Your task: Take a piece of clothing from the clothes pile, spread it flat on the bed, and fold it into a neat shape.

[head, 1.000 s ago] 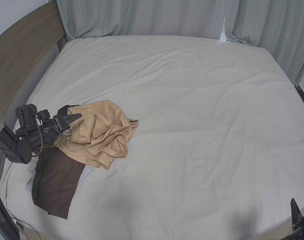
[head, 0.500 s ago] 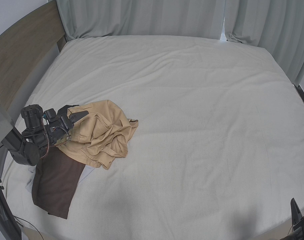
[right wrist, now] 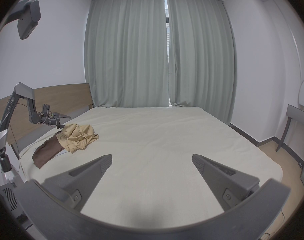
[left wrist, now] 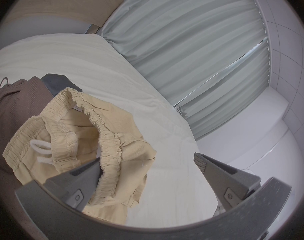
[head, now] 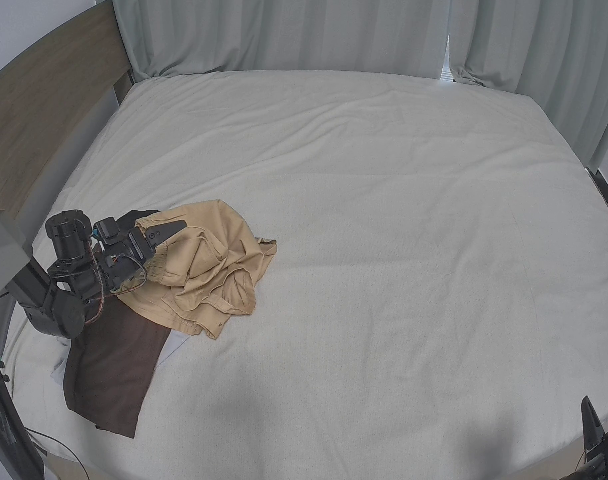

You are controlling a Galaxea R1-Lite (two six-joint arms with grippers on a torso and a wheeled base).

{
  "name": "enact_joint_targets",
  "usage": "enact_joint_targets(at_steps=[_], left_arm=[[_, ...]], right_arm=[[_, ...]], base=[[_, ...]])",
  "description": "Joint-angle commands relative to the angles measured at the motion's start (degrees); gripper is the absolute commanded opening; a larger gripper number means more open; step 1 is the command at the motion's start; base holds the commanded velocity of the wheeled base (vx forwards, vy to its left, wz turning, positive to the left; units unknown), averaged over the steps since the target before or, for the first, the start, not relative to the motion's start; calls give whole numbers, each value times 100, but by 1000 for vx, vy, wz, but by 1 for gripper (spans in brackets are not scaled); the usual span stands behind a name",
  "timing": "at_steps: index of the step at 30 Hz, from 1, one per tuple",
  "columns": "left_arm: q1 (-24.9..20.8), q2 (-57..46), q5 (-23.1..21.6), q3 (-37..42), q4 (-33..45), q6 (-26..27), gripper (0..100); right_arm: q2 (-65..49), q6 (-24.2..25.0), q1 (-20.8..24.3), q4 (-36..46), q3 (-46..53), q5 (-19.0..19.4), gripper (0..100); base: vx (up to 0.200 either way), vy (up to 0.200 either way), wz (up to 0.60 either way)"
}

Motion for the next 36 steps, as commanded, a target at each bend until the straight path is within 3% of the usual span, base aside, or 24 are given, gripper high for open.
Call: enact_joint_targets(at_steps=[1,28,29,36], left_arm=[[-33,46,-1,-50,-5,1,100],[-174,459,43,-437,4,10,100],[-174,467,43,-463,13,10,0],[-165,441,34,-402,4,10,0]], right_arm=[[-93,-1,-2,0,101,4,100],[-93,-1,-2,0,101,4,100],[-93,8,-2,0,101,4,100],[-93,8,-2,0,101,4,100]], base=[[0,0,0],[0,0,0],[0,0,0],[0,0,0]])
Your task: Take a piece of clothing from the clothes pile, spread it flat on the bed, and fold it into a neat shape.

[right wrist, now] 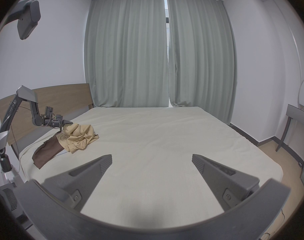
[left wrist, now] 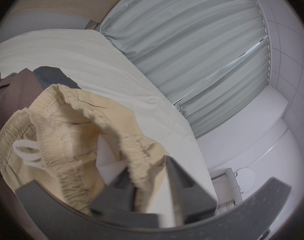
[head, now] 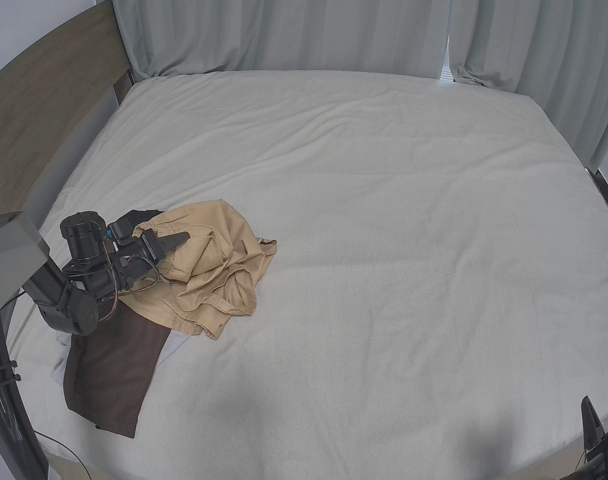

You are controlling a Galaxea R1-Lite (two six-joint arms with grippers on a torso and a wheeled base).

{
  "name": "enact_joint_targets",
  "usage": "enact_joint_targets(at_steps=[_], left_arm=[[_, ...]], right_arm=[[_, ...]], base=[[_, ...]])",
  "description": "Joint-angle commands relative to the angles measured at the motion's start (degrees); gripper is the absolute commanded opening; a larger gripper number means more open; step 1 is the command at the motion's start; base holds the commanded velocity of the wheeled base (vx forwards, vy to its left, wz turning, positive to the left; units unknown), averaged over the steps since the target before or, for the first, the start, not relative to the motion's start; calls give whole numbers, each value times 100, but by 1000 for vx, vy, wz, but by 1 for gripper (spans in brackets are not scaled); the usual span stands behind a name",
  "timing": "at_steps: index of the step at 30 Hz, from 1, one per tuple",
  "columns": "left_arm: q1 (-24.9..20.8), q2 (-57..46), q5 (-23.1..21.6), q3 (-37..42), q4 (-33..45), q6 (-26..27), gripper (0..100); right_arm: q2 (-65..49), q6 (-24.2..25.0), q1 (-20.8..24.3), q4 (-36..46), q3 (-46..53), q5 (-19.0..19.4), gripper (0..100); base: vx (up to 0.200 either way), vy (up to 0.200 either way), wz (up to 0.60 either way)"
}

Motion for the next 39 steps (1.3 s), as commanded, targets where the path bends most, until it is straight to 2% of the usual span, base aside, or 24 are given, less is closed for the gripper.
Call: enact_joint_targets(at_steps=[1,7,20,30,35,39], left_arm=[[-2,-47,-18,65,-7,-3,0],[-11,-363,-27,284,-7,-12,0],[-37,-1550,-36,1313,-7,-12,0],[-169,-1866,-27,1576,-7,6,0],[-318,-1928,-36,1822,-183,384,0],[-485,-2007,-36,1981,-297,419,0]], right_arm=[[-93,-1,-2,0,101,4,100],[-93,-1,-2,0,101,4,100],[-93,-9,-2,0,101,4,100],[-93,-9,-2,0,101,4,100],[-93,-9,-2,0,101,4,100],[-93,-9,-2,0,101,4,100]], base=[[0,0,0],[0,0,0],[0,0,0],[0,0,0],[0,0,0],[0,0,0]])
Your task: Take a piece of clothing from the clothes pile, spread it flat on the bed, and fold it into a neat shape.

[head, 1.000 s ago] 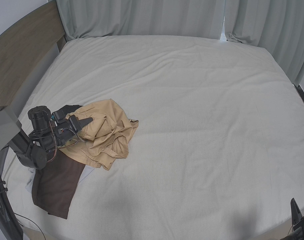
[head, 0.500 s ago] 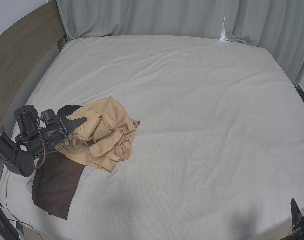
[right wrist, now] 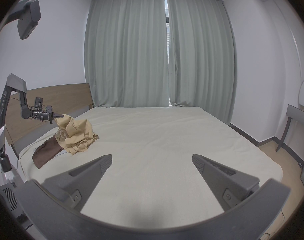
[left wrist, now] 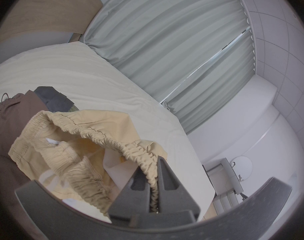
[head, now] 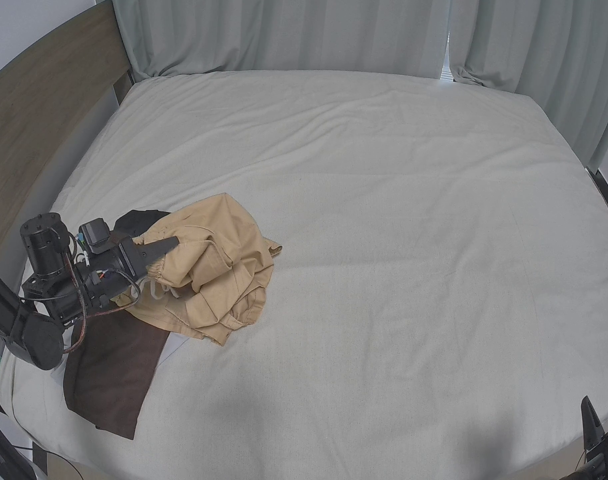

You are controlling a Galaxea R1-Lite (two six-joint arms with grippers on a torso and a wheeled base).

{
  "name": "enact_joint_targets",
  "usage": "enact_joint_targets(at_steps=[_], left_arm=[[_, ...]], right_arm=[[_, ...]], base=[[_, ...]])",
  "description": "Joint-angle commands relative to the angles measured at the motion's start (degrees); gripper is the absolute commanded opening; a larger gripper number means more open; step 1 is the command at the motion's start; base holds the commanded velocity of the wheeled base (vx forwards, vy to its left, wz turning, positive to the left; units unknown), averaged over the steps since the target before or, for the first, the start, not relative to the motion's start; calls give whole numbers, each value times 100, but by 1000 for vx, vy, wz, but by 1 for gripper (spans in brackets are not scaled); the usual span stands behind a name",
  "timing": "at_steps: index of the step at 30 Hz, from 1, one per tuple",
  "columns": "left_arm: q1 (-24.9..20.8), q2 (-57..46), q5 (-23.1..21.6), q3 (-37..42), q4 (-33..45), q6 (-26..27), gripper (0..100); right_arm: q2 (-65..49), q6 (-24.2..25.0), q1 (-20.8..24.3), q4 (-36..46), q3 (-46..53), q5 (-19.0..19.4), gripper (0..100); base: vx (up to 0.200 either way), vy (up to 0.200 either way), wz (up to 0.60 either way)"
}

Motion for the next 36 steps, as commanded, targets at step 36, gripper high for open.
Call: enact_joint_targets(at_steps=[36], left_arm=[[-1840,-1215,990,409,-55,-1879,0]], right_arm=[[-93,1,-2,0,101,1,100]], base=[[0,0,0]])
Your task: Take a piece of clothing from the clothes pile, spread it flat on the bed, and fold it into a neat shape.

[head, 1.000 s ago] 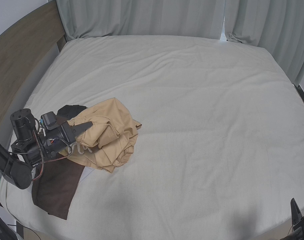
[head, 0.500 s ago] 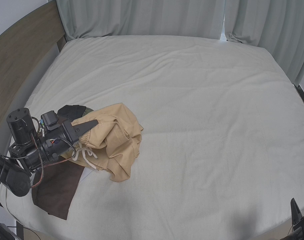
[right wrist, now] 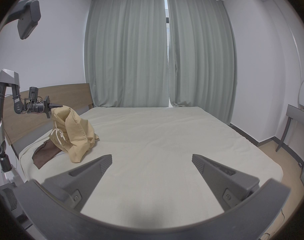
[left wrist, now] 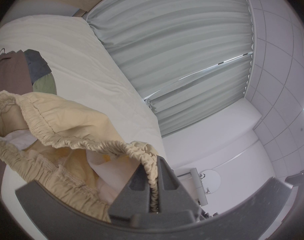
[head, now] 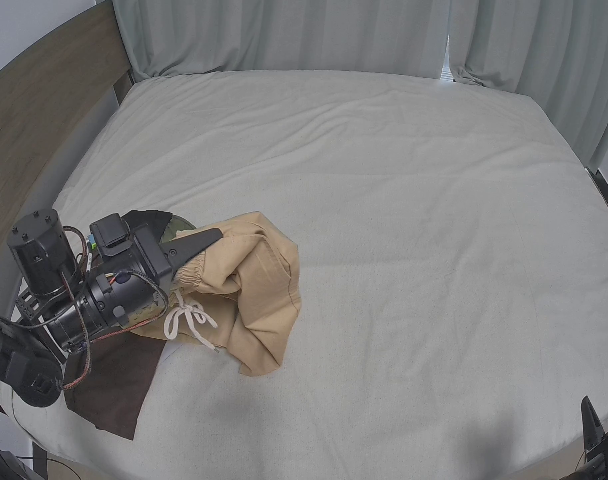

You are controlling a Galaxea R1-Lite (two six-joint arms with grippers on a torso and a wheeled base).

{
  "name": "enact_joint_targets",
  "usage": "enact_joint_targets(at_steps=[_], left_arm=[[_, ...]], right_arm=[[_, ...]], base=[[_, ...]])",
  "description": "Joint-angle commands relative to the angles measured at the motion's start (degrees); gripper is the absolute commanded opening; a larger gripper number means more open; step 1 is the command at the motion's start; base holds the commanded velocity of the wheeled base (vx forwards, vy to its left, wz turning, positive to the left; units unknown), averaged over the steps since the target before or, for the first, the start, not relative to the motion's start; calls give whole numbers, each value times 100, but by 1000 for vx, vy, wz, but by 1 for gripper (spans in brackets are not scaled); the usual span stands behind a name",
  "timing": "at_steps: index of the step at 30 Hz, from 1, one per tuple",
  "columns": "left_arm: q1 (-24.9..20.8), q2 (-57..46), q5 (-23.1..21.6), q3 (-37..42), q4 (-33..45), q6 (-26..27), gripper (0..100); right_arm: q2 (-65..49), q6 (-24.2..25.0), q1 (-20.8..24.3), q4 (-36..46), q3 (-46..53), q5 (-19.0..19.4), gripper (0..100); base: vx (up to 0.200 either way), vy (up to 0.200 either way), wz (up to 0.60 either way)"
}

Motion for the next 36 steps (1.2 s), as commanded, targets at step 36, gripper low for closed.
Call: enact_joint_targets(at_steps=[36], left_arm=[[-2096,155,1234,-962,103,-452,0]], right_arm=[[-93,1,7,0,101,4,100]], base=[[0,0,0]])
